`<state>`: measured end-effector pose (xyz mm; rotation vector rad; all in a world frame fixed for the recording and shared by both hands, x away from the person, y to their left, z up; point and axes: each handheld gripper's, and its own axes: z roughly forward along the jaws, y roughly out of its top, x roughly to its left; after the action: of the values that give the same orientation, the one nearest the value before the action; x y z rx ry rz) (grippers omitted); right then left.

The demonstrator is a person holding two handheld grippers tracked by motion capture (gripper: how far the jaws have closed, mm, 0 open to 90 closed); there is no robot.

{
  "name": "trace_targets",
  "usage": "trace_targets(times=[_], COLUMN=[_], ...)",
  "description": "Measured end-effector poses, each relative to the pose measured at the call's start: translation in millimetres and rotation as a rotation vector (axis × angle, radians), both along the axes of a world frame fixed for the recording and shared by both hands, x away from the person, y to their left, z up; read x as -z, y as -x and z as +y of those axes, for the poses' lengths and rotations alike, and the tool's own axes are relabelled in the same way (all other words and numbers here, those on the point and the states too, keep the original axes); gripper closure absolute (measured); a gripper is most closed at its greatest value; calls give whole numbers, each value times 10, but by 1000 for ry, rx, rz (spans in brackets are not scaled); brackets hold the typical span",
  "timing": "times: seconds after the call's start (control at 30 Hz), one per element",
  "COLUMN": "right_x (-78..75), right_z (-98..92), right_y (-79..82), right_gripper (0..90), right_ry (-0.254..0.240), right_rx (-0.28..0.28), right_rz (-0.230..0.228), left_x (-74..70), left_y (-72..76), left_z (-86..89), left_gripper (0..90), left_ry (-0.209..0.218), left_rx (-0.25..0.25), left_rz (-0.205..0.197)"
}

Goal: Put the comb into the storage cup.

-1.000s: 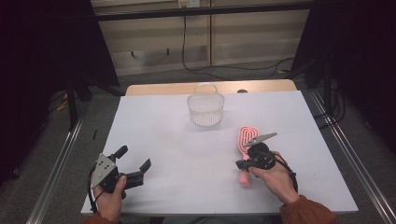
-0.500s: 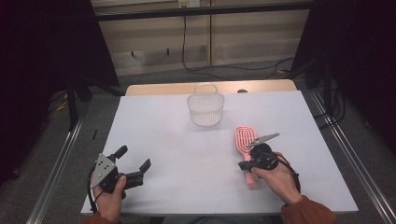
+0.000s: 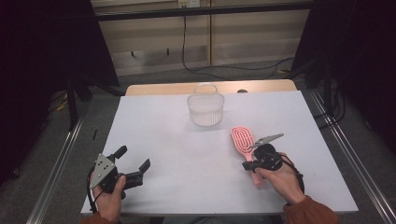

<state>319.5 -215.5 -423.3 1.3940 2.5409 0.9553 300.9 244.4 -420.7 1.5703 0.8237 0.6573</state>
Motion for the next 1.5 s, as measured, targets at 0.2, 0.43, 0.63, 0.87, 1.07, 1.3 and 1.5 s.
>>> trace_targets(times=[0.2,0.43,0.63,0.87,1.07,1.3,1.5], right_x=[-8,-7,-12,-25,-32,-26,-27], right_z=[-50,-107,-139,-180,-197,-234,-256], right_y=[9,10,13,15,12,-1,-9], right_gripper=[900,900,900,900,900,900,900], right_ry=[7,8,10,12,21,32,32], right_rx=[12,22,29,28,33,31,33], right_rz=[-1,-3,-2,-8,-11,-25,-35], left_x=[-1,2,2,2,0,0,-4], left_y=[2,1,0,-1,0,1,7], left_z=[-3,-7,-6,-4,2,0,-11], left_gripper=[23,23,23,23,23,23,23], left_ry=[1,4,3,4,0,2,-6], left_rx=[1,3,2,0,-1,-1,7], left_rz=[0,3,4,3,1,2,-4])
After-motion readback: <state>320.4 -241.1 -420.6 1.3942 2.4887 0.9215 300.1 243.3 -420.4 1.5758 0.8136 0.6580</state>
